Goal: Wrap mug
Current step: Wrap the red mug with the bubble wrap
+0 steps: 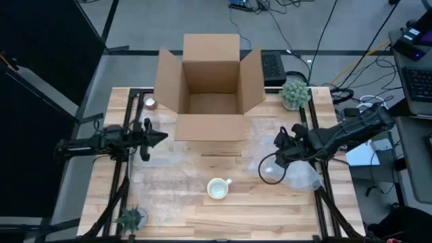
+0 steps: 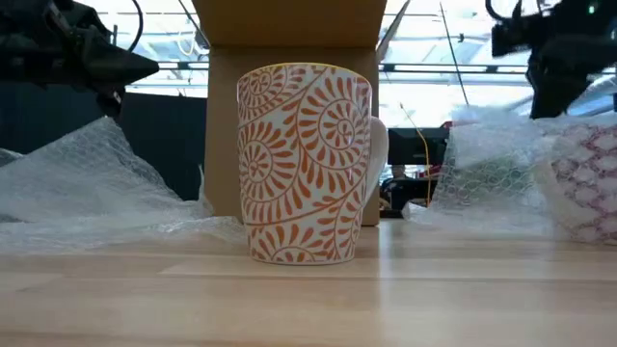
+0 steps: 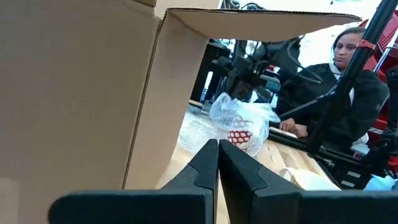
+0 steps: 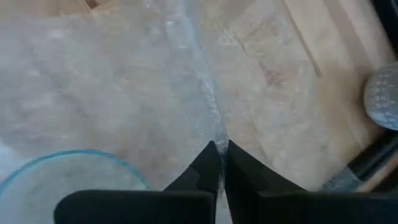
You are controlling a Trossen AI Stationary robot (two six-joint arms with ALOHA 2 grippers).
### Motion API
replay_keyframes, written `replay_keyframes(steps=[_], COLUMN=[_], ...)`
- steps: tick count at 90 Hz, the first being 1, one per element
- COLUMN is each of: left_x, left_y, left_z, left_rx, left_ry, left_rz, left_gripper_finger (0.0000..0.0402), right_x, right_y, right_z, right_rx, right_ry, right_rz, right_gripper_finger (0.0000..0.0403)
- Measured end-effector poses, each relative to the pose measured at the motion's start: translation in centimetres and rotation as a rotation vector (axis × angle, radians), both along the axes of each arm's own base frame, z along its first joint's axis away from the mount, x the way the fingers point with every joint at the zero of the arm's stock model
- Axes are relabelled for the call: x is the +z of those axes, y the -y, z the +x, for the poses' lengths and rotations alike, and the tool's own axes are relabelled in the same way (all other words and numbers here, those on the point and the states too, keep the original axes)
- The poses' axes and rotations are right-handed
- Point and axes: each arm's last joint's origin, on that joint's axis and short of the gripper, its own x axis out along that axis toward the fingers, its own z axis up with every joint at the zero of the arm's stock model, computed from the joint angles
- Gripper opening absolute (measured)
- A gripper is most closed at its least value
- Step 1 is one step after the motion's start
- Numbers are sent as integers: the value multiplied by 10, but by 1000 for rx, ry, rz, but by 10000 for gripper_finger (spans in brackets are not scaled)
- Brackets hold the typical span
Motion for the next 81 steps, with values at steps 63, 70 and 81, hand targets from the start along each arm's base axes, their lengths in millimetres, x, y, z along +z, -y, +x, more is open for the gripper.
replay_keyframes(steps=[63,70,81], left_x=[15,19,27], left_y=[-1,-2,-2], left_z=[11,17,28], left_rx=[16,19,20], left_ry=[126,151,117], left_rz=[48,72,78], left_gripper_finger=[0,0,0], right_x=[-13,-10,0], right_y=[13,16,18], right_z=[-5,-8,-13], right_rx=[-72,-80,-73], right_ry=[40,65,109], right_rz=[53,63,85], right_gripper_finger=[193,212,230])
